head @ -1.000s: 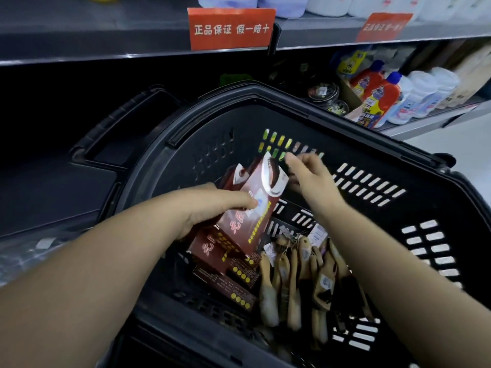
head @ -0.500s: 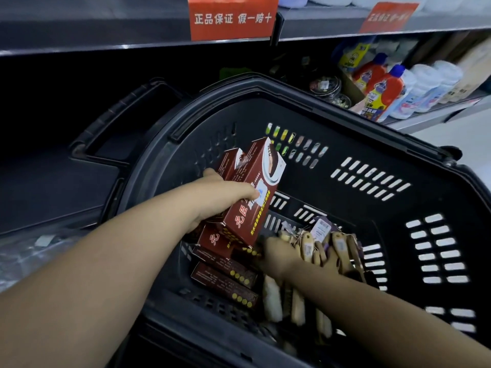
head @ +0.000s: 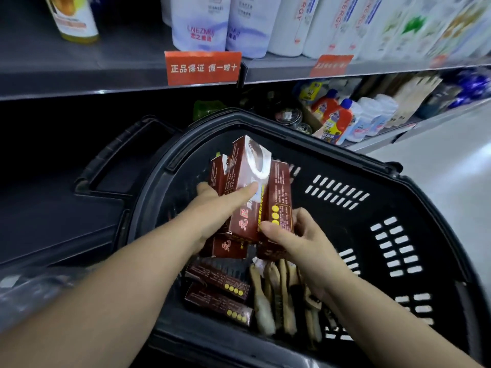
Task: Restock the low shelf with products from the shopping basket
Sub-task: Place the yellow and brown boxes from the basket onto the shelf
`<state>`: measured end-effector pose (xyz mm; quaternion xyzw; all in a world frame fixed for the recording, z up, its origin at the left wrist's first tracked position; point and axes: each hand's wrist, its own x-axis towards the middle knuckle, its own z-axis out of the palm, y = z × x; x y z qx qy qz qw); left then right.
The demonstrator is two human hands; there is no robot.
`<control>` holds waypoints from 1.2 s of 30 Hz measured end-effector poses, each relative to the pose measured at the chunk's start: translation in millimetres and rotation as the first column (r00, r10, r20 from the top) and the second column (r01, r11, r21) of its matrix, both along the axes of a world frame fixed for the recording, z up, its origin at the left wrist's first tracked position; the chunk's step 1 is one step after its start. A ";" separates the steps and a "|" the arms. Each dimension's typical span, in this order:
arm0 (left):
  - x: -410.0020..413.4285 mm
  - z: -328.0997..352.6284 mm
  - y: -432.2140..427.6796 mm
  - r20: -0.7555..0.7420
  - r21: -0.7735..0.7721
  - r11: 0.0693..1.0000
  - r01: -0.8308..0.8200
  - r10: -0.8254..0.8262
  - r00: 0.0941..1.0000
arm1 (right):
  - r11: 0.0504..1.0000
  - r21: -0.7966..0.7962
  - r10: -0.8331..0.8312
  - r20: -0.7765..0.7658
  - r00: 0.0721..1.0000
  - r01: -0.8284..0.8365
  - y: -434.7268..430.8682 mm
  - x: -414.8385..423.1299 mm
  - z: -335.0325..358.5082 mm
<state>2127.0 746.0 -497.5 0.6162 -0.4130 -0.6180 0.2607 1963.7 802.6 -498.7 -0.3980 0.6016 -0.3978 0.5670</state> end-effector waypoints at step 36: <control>399.6 23.8 45.0 0.328 0.043 0.954 0.298 -0.295 0.898 | 0.916 -0.005 0.401 -0.023 0.916 -0.401 15.4 305.7 14.2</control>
